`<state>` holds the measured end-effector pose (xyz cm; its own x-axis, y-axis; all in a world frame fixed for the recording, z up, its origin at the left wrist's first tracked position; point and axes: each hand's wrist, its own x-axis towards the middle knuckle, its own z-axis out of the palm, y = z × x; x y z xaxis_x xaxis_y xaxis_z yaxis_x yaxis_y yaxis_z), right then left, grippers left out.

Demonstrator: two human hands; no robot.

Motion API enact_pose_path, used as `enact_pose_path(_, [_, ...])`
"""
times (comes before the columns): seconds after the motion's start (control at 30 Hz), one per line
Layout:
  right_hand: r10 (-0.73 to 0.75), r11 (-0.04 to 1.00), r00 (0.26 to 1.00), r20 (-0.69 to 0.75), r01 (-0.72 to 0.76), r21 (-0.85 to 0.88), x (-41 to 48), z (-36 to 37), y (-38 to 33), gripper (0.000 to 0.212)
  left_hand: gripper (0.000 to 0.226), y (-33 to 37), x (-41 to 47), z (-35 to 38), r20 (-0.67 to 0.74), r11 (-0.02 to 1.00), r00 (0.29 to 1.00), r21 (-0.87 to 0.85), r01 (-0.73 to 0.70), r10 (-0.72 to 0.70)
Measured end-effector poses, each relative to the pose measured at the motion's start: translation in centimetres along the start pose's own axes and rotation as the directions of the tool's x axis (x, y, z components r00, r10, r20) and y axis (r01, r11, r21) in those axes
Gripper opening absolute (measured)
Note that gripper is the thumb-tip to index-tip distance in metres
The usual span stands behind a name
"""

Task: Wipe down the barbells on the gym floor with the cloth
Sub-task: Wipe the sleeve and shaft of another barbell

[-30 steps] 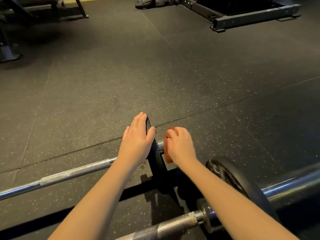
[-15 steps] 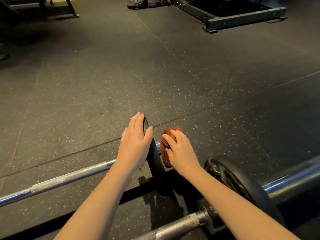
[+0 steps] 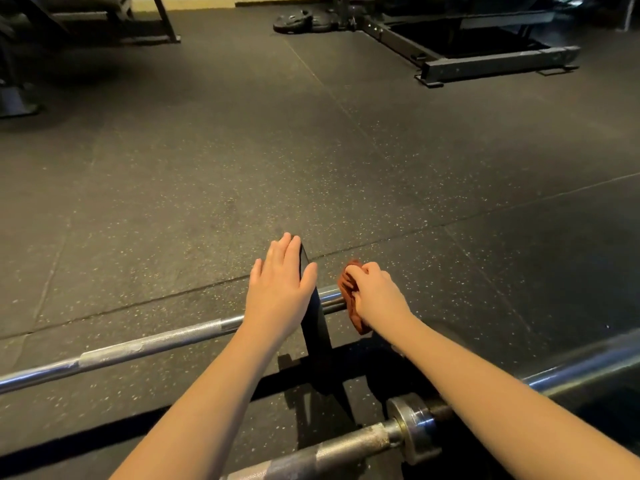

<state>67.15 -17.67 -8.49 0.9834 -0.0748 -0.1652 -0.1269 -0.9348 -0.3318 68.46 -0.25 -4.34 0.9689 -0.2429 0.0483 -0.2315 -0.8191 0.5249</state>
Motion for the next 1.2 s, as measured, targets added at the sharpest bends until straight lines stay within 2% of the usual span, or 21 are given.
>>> enact_pose_path(0.1, [-0.057,0.995,0.988,0.143,0.068,-0.075,0.6,-2.2,0.0,0.041,0.057,0.5,-0.7,0.1,-0.05,0.998,0.998,0.047,0.036,-0.034])
enact_pose_path(0.17, [-0.1,0.99,0.977,0.189,0.117,-0.084,0.9,-3.5,0.1,0.042,0.057,0.8,-1.0,0.1,-0.067,0.998,0.996,0.036,0.054,-0.052])
enact_pose_path(0.27, [-0.137,0.99,0.978,0.158,0.142,-0.021,0.8,-4.8,0.4,0.04,0.055,1.2,-0.9,0.3,-0.093,0.998,0.993,-0.006,0.066,-0.066])
enact_pose_path(0.43, [-0.128,0.982,0.992,0.021,0.124,0.144,0.2,-6.6,0.5,0.038,0.053,2.0,0.4,0.9,-0.116,0.997,0.992,-0.069,0.042,-0.05])
enact_pose_path(0.6, [-0.072,0.969,0.992,-0.104,0.094,0.229,-4.1,-7.3,-0.4,0.037,0.055,0.0,-1.9,0.2,-0.008,0.998,1.0,-0.062,0.017,-0.018])
enact_pose_path(0.7, [-0.064,0.969,0.99,-0.124,0.091,0.231,-7.1,-7.2,-1.3,0.036,0.053,-0.7,-3.3,-0.5,0.05,0.999,0.999,-0.045,-0.012,0.014])
enact_pose_path(0.8, [-0.064,0.972,0.991,-0.115,0.088,0.216,-9.6,-7.2,-3.0,0.038,0.045,-0.6,-4.1,-1.1,0.035,0.998,0.998,-0.024,-0.056,0.057])
enact_pose_path(0.93, [-0.087,0.979,0.99,-0.112,0.106,0.172,-12.3,-7.7,-5.9,0.04,0.053,-1.0,-4.6,-1.3,0.107,0.994,0.989,0.044,-0.104,0.099])
enact_pose_path(1.2, [-0.104,0.981,0.989,-0.109,0.12,0.152,-14.0,-8.2,-8.9,0.037,0.056,-2.7,-7.4,-2.2,0.162,0.997,0.986,0.05,-0.055,0.046])
